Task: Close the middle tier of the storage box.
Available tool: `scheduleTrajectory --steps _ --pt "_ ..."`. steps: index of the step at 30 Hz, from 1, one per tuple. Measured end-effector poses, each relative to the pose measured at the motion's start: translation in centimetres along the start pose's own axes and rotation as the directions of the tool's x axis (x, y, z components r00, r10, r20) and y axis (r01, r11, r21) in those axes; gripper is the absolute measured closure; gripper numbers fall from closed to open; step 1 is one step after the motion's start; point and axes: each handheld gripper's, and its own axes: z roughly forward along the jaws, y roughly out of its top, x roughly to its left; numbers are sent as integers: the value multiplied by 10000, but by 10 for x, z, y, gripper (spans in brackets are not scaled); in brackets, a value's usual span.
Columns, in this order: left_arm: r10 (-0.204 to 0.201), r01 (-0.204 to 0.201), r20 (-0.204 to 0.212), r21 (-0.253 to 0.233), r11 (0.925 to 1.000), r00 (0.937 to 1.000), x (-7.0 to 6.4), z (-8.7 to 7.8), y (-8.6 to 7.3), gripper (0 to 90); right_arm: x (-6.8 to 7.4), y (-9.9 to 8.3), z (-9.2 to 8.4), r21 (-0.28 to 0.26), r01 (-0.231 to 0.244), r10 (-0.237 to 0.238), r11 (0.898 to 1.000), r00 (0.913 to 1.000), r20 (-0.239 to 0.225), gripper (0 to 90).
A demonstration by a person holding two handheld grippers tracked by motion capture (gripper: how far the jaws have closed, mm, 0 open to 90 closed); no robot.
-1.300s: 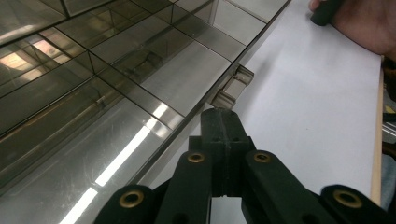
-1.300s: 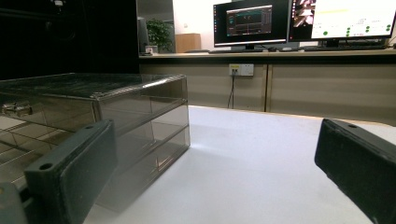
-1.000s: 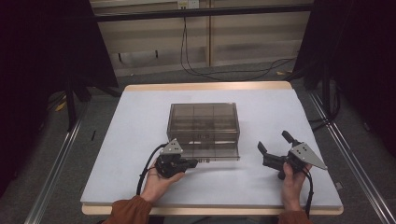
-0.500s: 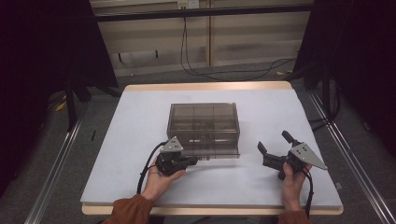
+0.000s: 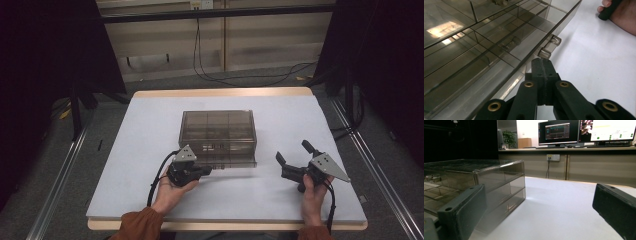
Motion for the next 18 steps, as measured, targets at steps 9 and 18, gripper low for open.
scheduleTrajectory --steps 9,18 --pt "-66 66 -20 -33 10000 10000 2 -1 0 900 0 0 0 37 8 -9 10000 10000 39 0" --pt "-105 105 -105 -53 9999 9999 5 2 3 900 0 0 0 28 11 -11 10000 10000 32 0"
